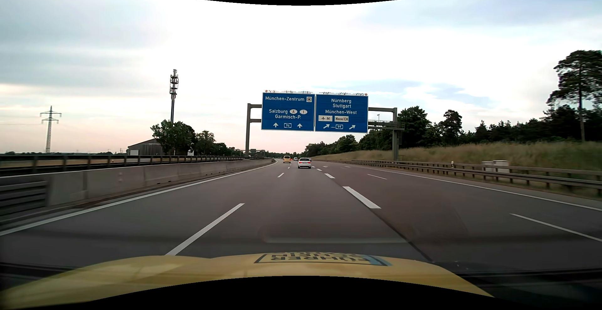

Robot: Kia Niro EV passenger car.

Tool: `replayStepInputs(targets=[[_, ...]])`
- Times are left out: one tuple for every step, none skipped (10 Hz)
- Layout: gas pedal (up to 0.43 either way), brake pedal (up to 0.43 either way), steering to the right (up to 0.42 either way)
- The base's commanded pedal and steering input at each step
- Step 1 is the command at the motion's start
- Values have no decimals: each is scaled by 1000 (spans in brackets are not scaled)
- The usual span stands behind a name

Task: Follow the waypoints while adhering to traffic rules and regulations

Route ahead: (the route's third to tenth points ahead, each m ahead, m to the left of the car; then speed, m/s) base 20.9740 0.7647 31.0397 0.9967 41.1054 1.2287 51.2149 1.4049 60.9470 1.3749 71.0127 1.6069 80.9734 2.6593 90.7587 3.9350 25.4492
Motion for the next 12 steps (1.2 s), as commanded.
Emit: replayStepInputs(targets=[[130, 0, -5], [138, 0, -4], [138, 0, -4], [150, 0, -4], [150, 0, -4], [157, 0, -4], [157, 0, -4], [157, 0, -4], [169, 0, -6], [169, 0, -7], [169, 0, -7], [177, 0, -7]])
